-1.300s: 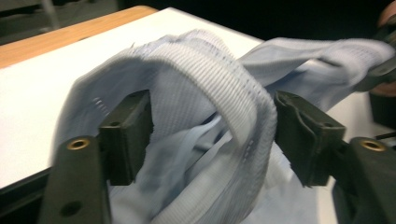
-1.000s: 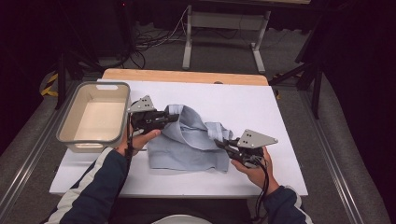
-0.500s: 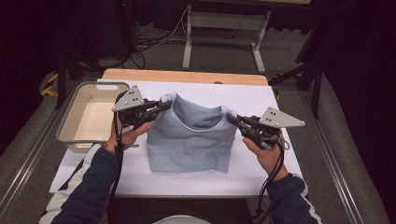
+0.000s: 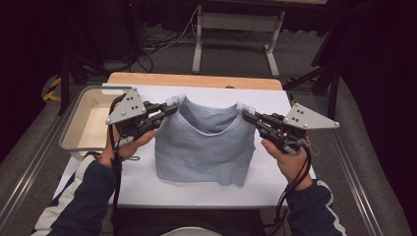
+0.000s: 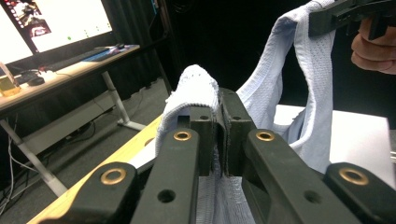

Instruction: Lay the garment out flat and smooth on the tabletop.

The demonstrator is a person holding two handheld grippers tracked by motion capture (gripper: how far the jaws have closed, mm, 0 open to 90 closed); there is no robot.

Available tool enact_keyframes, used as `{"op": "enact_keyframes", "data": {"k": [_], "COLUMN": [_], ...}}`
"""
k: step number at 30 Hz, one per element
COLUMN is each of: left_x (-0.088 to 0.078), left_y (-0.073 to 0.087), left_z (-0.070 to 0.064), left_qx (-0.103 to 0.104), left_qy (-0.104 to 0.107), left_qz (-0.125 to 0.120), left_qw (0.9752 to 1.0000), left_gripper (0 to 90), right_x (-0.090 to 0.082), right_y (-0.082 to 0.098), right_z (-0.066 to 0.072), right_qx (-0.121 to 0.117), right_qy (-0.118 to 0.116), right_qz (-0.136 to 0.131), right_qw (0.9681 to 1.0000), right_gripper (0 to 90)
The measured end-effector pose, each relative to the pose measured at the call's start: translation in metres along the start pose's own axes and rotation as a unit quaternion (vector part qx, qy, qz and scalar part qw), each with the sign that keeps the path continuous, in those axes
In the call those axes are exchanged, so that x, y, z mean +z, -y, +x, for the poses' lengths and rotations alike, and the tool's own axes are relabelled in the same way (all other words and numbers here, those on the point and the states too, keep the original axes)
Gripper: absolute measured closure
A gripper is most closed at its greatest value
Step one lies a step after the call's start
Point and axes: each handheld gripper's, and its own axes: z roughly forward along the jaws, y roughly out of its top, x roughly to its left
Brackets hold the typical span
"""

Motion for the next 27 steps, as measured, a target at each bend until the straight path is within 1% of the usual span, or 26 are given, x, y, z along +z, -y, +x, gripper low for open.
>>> {"op": "enact_keyframes", "data": {"k": [1, 2, 3, 4, 5, 7, 10, 12, 13, 14, 16, 18, 19, 20, 21, 22, 23, 24, 25, 27], "left_x": [-0.003, -0.008, -0.011, -0.014, -0.016, -0.02, -0.017, -0.01, -0.005, 0.0, 0.011, 0.023, 0.028, 0.035, 0.041, 0.047, 0.051, 0.057, 0.063, 0.07], "left_y": [-0.003, -0.007, -0.009, -0.011, -0.013, -0.014, -0.01, -0.005, 0.0, 0.004, 0.011, 0.019, 0.022, 0.027, 0.031, 0.035, 0.038, 0.042, 0.046, 0.051], "left_z": [-0.004, -0.01, -0.012, -0.015, -0.016, -0.017, -0.011, -0.006, -0.001, 0.003, 0.013, 0.022, 0.026, 0.032, 0.036, 0.042, 0.045, 0.051, 0.056, 0.061], "left_qx": [0.007, 0.019, 0.021, 0.021, 0.021, 0.025, 0.017, 0.011, 0.003, -0.003, -0.013, -0.029, -0.036, -0.037, -0.046, -0.05, -0.054, -0.066, -0.07, -0.078], "left_qy": [-0.002, -0.005, -0.001, 0.001, 0.0, -0.001, -0.002, -0.008, -0.009, -0.01, -0.019, -0.026, -0.028, -0.036, -0.04, -0.045, -0.05, -0.054, -0.063, -0.071], "left_qz": [0.0, 0.001, 0.002, -0.001, -0.001, -0.001, 0.003, 0.014, 0.019, 0.025, 0.038, 0.049, 0.055, 0.066, 0.073, 0.082, 0.088, 0.095, 0.102, 0.109], "left_qw": [1.0, 0.9998, 0.9998, 0.9998, 0.9998, 0.9997, 0.9998, 0.9998, 0.9998, 0.9996, 0.999, 0.9981, 0.9975, 0.9964, 0.9955, 0.9944, 0.9934, 0.9919, 0.9903, 0.9885], "left_gripper": [85.9, 85.9, 85.8, 85.8, 85.8, 85.8, 85.6, 85.6, 85.6, 85.6, 85.6, 85.7, 85.6, 85.7, 85.7, 85.7, 85.7, 85.7, 85.7, 85.7], "right_x": [-0.004, -0.007, -0.011, -0.013, -0.015, -0.018, -0.015, -0.008, -0.005, 0.002, 0.013, 0.026, 0.033, 0.038, 0.047, 0.054, 0.062, 0.067, 0.075, 0.085], "right_y": [-0.004, -0.006, -0.009, -0.011, -0.013, -0.016, -0.016, -0.013, -0.011, -0.007, 0.0, 0.008, 0.011, 0.014, 0.018, 0.021, 0.024, 0.027, 0.03, 0.034], "right_z": [0.004, 0.007, 0.012, 0.014, 0.016, 0.019, 0.018, 0.014, 0.012, 0.009, 0.0, -0.009, -0.014, -0.017, -0.024, -0.029, -0.034, -0.037, -0.044, -0.053], "right_qx": [-0.001, -0.003, -0.01, -0.011, -0.01, -0.014, -0.01, -0.005, -0.003, -0.002, 0.008, 0.018, 0.016, 0.017, 0.023, 0.025, 0.025, 0.027, 0.03, 0.034], "right_qy": [-0.005, -0.008, -0.008, -0.009, -0.013, -0.014, -0.018, -0.02, -0.02, -0.018, -0.018, -0.016, -0.013, -0.009, -0.01, -0.011, -0.005, -0.001, 0.003, 0.013], "right_qz": [-0.003, -0.006, -0.006, -0.007, -0.007, -0.008, -0.004, 0.003, 0.007, 0.016, 0.024, 0.038, 0.043, 0.05, 0.058, 0.066, 0.075, 0.081, 0.088, 0.096], "right_qw": [1.0, 0.9999, 0.9999, 0.9999, 0.9998, 0.9998, 0.9998, 0.9998, 0.9998, 0.9997, 0.9995, 0.999, 0.9988, 0.9986, 0.998, 0.9974, 0.9968, 0.9963, 0.9957, 0.9947], "right_gripper": [87.5, 87.5, 87.5, 87.4, 87.5, 87.5, 87.5, 87.4, 87.4, 87.4, 87.5, 87.4, 87.4, 87.4, 87.4, 87.4, 87.5, 87.4, 87.4, 87.4]}}
